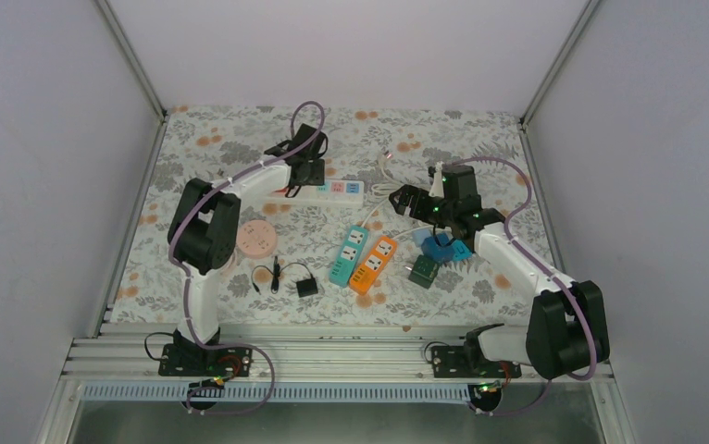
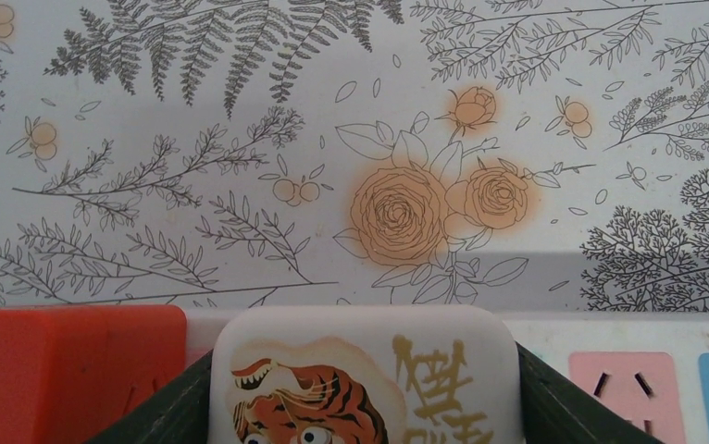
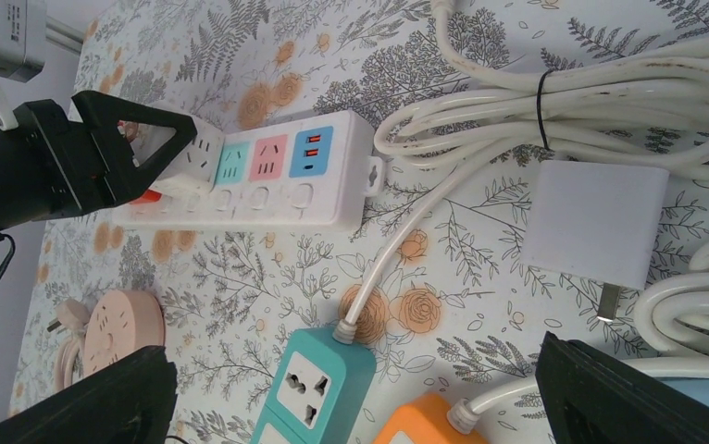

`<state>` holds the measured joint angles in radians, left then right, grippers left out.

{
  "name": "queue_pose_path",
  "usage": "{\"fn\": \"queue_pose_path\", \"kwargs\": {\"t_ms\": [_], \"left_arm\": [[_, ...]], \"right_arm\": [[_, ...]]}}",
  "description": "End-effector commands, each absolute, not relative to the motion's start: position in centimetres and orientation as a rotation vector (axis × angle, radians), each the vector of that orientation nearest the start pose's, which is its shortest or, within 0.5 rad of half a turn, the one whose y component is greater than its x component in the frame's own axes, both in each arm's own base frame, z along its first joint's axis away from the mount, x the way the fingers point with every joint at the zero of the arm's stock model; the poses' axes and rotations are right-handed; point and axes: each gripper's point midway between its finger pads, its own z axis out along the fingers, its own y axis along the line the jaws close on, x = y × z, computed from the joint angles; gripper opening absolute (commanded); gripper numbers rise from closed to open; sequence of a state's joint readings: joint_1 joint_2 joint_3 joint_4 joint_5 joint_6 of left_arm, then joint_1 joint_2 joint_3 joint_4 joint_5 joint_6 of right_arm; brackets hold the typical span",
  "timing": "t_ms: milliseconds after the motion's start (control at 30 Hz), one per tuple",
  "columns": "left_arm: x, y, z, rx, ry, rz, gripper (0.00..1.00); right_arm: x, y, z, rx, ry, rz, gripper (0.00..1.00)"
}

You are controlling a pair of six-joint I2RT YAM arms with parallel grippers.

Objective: Insert the plug

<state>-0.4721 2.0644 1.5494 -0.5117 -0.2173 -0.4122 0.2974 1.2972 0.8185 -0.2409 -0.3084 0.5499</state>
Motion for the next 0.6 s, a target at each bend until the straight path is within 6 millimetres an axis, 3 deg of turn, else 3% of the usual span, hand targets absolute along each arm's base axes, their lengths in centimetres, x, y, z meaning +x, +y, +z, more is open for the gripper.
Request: {"fn": "queue_pose_path", "kwargs": {"t_ms": [0, 267, 433, 567], "left_arm": [[39.2, -15.0, -1.6, 0.034, 2.907, 0.295, 0.46], [41.8, -16.8, 3.1, 0.018, 2.774, 0.207, 0.53], [43.9, -18.2, 7.4, 0.034, 2.702, 0.132, 0.54], [44.3, -18.2, 8.7, 0.022, 2.678, 0.136, 0.66]], "right_arm": [[34.4, 15.3, 14.4, 0.150, 2.378, 0.747, 1.00], [34.5, 15.4, 14.4, 0.159, 2.378, 0.756, 1.00], [34.5, 15.5, 14.5, 0.170, 2.379, 0.771, 0.99], [34.5, 15.6, 14.4, 0.162, 2.385, 0.775, 1.00]]}}
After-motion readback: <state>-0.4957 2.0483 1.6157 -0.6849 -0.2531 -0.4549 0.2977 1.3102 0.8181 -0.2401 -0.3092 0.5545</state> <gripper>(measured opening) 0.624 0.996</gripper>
